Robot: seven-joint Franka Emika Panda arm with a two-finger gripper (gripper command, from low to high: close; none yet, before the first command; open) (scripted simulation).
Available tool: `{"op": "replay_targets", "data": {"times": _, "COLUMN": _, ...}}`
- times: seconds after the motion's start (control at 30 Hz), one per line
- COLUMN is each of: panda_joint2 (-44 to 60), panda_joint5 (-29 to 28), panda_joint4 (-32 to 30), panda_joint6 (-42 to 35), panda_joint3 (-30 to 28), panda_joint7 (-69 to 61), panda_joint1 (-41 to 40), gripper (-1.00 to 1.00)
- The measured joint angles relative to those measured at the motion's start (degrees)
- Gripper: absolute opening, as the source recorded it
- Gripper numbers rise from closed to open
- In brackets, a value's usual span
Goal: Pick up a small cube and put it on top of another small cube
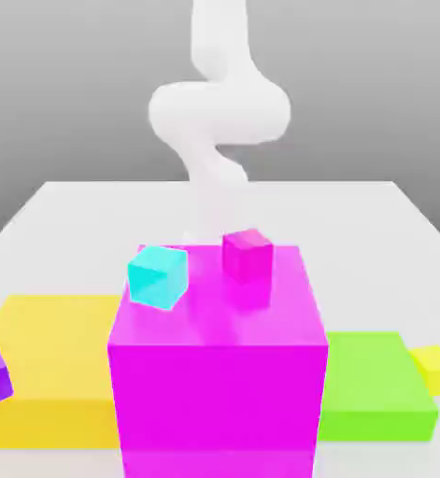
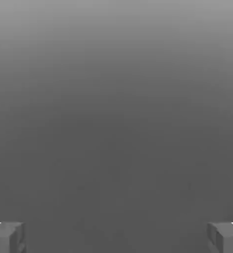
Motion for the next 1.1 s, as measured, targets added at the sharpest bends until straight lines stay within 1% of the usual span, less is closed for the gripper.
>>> {"op": "replay_targets", "data": {"times": 0.27, "panda_joint2": 17.0, "panda_joint5": 1.3, "panda_joint4": -3.9, "panda_joint6": 7.4, "panda_joint3": 1.2, "panda_joint7": -18.4, "panda_joint1": 11.6, "gripper": 0.0}}
{"op": "replay_targets", "data": {"times": 0.57, "panda_joint2": 35.7, "panda_joint5": 1.3, "panda_joint4": -8.3, "panda_joint6": 15.6, "panda_joint3": 5.7, "panda_joint7": -37.5, "panda_joint1": 22.0, "gripper": 0.0}}
{"op": "replay_targets", "data": {"times": 0.67, "panda_joint2": 41.9, "panda_joint5": -0.2, "panda_joint4": -9.7, "panda_joint6": 18.4, "panda_joint3": 7.3, "panda_joint7": -42.9, "panda_joint1": 26.3, "gripper": 0.0}}
{"op": "replay_targets", "data": {"times": 0.8, "panda_joint2": 50.3, "panda_joint5": -4.1, "panda_joint4": -11.6, "panda_joint6": 21.9, "panda_joint3": 9.0, "panda_joint7": -48.6, "panda_joint1": 28.8, "gripper": 0.0}}
{"op": "replay_targets", "data": {"times": 0.97, "panda_joint2": 60.8, "panda_joint5": -8.6, "panda_joint4": -10.5, "panda_joint6": 29.4, "panda_joint3": 6.8, "panda_joint7": -47.5, "panda_joint1": 31.6, "gripper": 0.0}}
{"op": "replay_targets", "data": {"times": 1.0, "panda_joint2": 62.7, "panda_joint5": -9.3, "panda_joint4": -10.1, "panda_joint6": 30.9, "panda_joint3": 6.1, "panda_joint7": -47.1, "panda_joint1": 32.2, "gripper": -1.0}}
{"op": "replay_targets", "data": {"times": 1.1, "panda_joint2": 62.7, "panda_joint5": -9.3, "panda_joint4": -10.1, "panda_joint6": 30.8, "panda_joint3": 6.1, "panda_joint7": -47.1, "panda_joint1": 32.2, "gripper": -1.0}}
